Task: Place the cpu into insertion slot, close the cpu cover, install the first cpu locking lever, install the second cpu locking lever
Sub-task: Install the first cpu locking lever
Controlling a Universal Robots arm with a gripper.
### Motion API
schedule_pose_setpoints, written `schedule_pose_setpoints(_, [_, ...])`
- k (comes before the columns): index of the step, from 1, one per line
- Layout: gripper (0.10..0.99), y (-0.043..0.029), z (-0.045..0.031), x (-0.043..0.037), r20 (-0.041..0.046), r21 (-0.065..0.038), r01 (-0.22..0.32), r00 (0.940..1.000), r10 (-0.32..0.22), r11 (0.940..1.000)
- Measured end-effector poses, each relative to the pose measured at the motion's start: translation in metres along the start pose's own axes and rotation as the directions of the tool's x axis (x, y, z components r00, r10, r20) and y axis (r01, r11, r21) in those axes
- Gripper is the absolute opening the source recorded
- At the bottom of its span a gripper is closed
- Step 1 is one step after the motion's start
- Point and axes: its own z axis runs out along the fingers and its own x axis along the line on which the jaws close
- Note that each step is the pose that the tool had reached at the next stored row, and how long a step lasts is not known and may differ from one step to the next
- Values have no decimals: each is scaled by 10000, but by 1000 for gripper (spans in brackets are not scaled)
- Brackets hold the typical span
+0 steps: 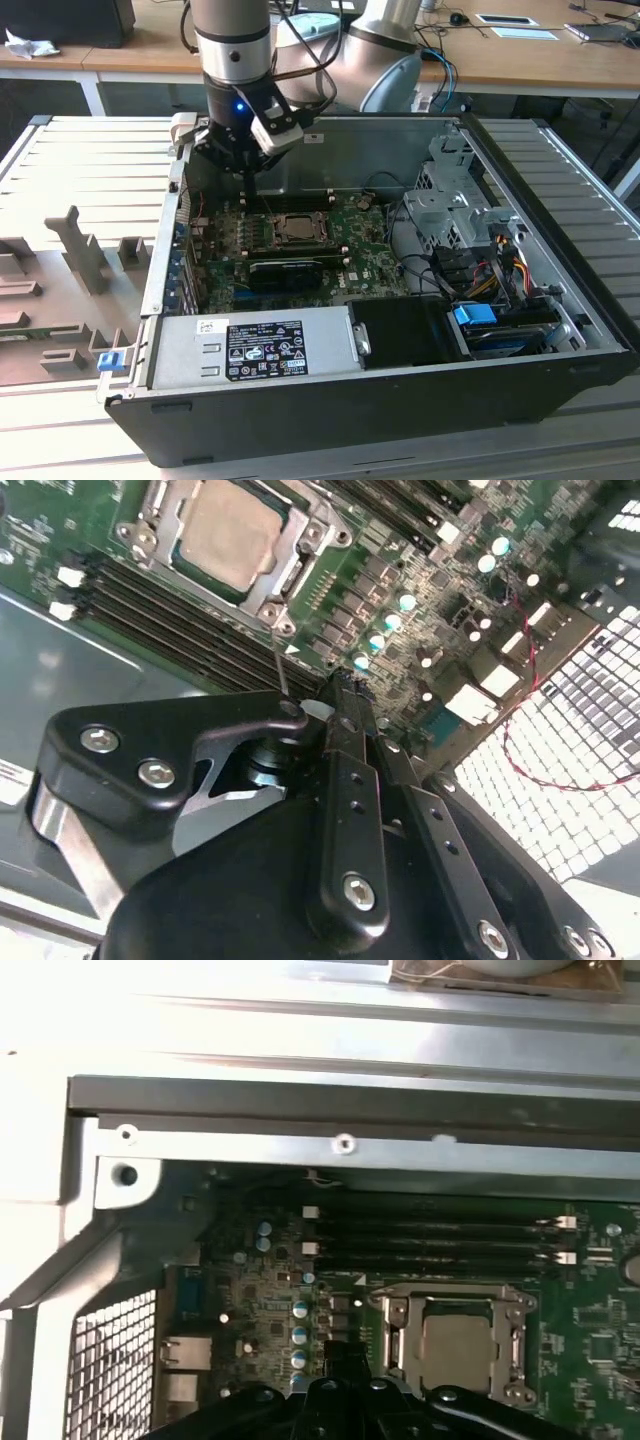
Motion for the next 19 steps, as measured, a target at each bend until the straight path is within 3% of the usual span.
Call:
schedule_pose_setpoints(8, [106, 20, 98, 23, 7, -66, 5, 10000, -5, 10000])
schedule_pose_setpoints(19, [106, 77, 130, 26, 7, -85, 8, 10000, -8, 10000])
